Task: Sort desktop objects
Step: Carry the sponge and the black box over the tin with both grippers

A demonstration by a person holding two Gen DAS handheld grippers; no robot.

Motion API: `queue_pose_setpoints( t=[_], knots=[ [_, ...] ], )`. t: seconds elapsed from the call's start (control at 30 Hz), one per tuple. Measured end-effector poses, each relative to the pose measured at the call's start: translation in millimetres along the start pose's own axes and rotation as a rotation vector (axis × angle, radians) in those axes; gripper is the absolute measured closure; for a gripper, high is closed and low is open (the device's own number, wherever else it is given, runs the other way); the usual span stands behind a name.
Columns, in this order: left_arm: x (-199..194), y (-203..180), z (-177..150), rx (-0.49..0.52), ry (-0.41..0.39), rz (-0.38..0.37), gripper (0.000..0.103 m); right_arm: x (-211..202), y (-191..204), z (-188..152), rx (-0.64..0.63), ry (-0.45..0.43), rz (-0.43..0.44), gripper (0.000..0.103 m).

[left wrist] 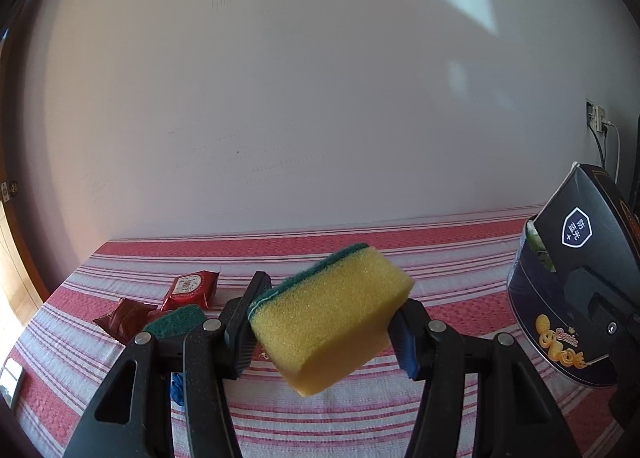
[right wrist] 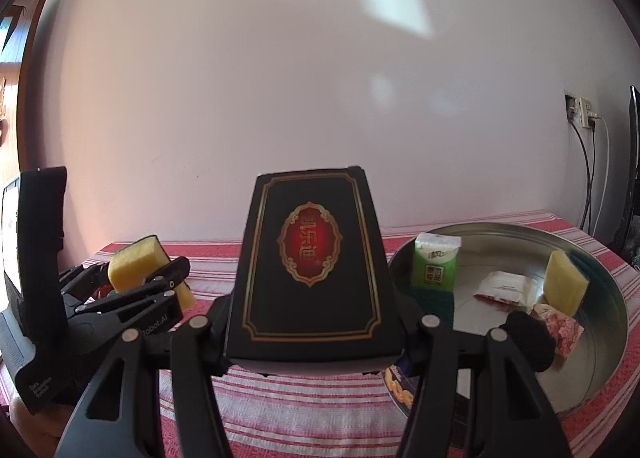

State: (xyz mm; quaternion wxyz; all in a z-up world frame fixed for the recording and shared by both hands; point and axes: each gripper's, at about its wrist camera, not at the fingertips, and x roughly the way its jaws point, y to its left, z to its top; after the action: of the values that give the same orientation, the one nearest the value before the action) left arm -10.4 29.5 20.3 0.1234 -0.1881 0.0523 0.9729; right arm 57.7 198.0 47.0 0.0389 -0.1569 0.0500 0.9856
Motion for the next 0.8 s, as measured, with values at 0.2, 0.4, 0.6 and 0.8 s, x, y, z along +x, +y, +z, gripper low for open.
queue_pose_setpoints(
  t=[0.2, 0.4, 0.6, 0.8],
  knots=[
    [-7, -19, -4, 0.044, -0.025, -0.043, 0.045, -13, -13, -2, 0.01, -0.027, -0.038, 0.044],
    [-13, -37, -2, 0.064, -0.034, -0.085, 0.045, -38, -28, -2, 0.031, -0.056, -0.09, 0.044],
    [-18, -61, 3, 0.084, -0.051, -0.127, 0.045, -67, -46, 1, 0.036, -0.102, -0.172, 0.044],
    [-20, -96, 16, 0.089, -0.065, -0.183, 0.045, -81, -86, 6, 0.087, -0.132, -0.258, 0.044]
  ],
)
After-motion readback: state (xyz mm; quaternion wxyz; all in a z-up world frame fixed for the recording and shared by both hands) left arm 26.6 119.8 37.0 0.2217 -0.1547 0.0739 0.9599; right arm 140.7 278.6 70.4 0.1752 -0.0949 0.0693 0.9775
